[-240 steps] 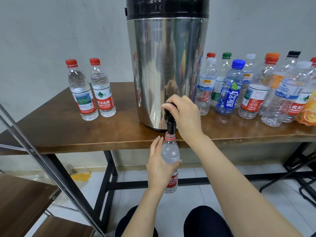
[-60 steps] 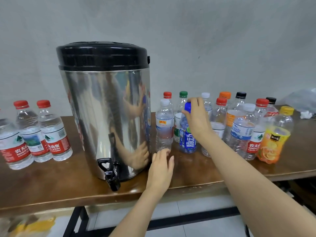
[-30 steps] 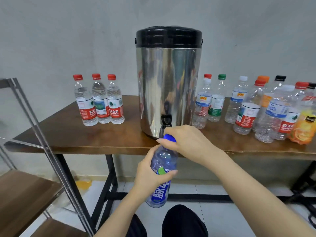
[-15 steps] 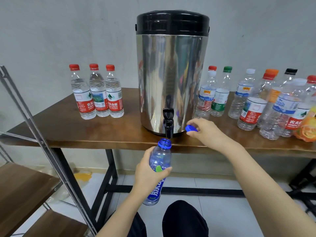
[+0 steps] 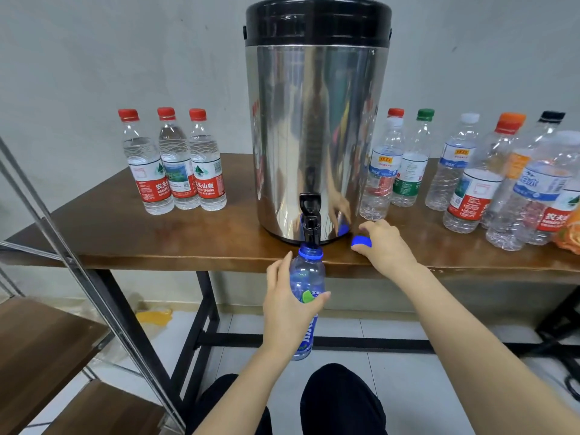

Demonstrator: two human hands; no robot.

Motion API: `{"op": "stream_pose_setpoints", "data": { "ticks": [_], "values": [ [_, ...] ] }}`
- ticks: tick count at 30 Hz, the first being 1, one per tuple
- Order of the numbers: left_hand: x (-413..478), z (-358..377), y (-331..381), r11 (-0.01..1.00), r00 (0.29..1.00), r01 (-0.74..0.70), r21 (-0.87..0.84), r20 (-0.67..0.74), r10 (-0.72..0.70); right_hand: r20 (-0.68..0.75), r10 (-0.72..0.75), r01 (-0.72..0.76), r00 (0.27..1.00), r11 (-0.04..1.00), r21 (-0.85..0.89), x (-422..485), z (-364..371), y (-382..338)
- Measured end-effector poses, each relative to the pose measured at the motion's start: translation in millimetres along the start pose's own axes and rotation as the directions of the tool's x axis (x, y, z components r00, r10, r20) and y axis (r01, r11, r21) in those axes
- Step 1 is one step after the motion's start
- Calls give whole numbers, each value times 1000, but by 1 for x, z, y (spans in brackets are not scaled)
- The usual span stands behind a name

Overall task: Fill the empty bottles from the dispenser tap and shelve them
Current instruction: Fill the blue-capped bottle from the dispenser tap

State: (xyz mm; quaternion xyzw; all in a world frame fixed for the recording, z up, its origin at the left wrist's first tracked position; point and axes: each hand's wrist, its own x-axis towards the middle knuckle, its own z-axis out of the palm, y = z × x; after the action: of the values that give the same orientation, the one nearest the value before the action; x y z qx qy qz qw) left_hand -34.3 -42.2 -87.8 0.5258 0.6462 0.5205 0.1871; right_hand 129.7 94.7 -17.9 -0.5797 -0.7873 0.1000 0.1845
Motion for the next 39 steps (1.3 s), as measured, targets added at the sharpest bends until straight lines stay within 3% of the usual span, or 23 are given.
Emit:
{"op": "stream_pose_setpoints", "data": {
  "ticks": [2, 4, 6, 10, 13, 16, 22, 28, 33, 39],
  "values": [
    [3, 3, 0, 1000, 1000, -15, -10, -27, 15, -152, -56, 55, 987, 998, -10, -5, -9, -8],
    [6, 7, 2, 999, 998, -34, -32, -45, 32, -320, -161, 191, 933, 980, 63, -11, -20, -23],
    [7, 11, 4, 996, 997, -51, -75, -56, 47, -392, -267, 349, 880, 925, 154, -17, -33, -44],
    [6, 15, 5, 990, 998, -32, -134, -57, 24, -326, -439, 520, 837, 823, 227, -29, -53, -91],
    [8, 12, 3, 989, 1000, 1, -148, -27, -5, -230, -484, 524, 845, 834, 171, -27, -57, -109],
    [10, 10, 3, 989, 999, 28, -147, -12, -30, -282, -486, 523, 827, 849, 74, -22, -52, -110],
    [10, 8, 5, 991, 999, 9, -132, -39, -14, -547, -584, 666, 599, 743, -64, -34, -25, -96],
    [10, 7, 5, 995, 999, -3, -99, -33, 0, -600, -661, 730, 450, 660, -180, -43, -1, -77],
    [12, 9, 3, 997, 999, 9, -76, -35, -12, -637, -608, 710, 475, 692, -132, -49, 7, -77],
    [11, 9, 4, 992, 1000, 26, -125, -14, -28, -624, -385, 608, 680, 772, 187, -62, 10, -90]
  ]
}}
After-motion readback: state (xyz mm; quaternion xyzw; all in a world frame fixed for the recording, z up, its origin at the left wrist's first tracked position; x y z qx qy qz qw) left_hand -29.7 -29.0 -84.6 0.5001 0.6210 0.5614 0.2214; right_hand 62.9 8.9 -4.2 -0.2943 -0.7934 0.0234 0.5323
